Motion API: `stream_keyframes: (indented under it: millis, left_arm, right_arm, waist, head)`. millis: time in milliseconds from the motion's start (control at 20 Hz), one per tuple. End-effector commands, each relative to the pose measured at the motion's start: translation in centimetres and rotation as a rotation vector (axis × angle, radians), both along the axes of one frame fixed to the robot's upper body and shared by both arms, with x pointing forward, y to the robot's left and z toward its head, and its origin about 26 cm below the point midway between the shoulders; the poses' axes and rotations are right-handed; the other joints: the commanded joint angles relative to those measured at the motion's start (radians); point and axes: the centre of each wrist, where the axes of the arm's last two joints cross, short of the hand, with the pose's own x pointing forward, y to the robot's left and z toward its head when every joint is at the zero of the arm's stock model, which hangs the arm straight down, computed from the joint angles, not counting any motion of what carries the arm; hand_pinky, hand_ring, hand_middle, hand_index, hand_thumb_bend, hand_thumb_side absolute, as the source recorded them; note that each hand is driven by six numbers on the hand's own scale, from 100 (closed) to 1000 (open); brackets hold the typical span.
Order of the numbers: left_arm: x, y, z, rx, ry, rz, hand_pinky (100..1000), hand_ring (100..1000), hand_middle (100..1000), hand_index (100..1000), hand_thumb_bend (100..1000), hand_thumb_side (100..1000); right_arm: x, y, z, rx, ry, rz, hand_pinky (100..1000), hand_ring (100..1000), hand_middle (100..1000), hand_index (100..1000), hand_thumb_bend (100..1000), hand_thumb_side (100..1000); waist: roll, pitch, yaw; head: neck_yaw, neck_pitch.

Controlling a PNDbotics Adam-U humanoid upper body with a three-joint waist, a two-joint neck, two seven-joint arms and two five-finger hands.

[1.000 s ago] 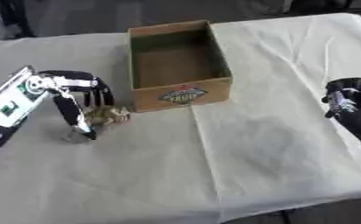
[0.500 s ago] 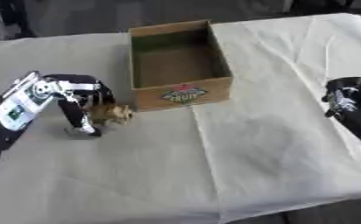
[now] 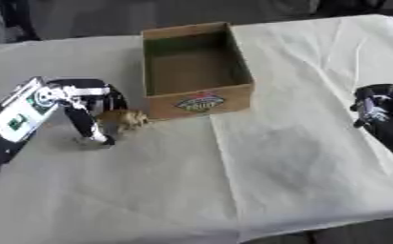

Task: Pick up objects on the table and place them in the box.

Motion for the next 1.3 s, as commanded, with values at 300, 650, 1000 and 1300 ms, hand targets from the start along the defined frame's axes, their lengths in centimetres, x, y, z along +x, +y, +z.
stream_keyframes:
  millis: [300, 650, 1000, 1300]
  left_arm:
    - [-0.9, 1.7, 8.5, -0.007, -0.203, 0.016, 100, 205, 178, 367, 458, 100]
    - [0.0, -0.6, 12.5, -0.037, -0.370, 0.030, 113, 225, 193, 379, 485, 100]
    - [2.4, -4.8, 12.2, -0.079, -0.449, 0.018, 124, 235, 201, 386, 483, 100]
    - [4.3, -6.8, 9.0, -0.014, -0.485, 0.064, 157, 261, 224, 404, 513, 100]
  right_arm:
    - [0.0, -0.7, 0.6, -0.025, -0.013, -0.011, 377, 556, 589, 629, 100, 369]
    - [0.1, -0.5, 0.5, -0.030, -0.004, 0.004, 377, 556, 589, 629, 100, 369]
    - [0.4, 0.2, 0.7, -0.039, -0.004, 0.045, 376, 556, 589, 629, 100, 370]
    - [0.7, 0.9, 0.9, -0.038, -0.005, 0.078, 376, 555, 589, 629, 100, 373]
  waist:
    - [-0.001, -0.026, 0.001]
    - [0.001, -0.035, -0.007]
    - [0.005, -0.029, -0.053]
    - [0.010, -0.014, -0.097]
  head:
    - [-0.005, 0.005]
    - [0.009, 0.005]
    - [0.046, 0.002]
    - [0.064, -0.013]
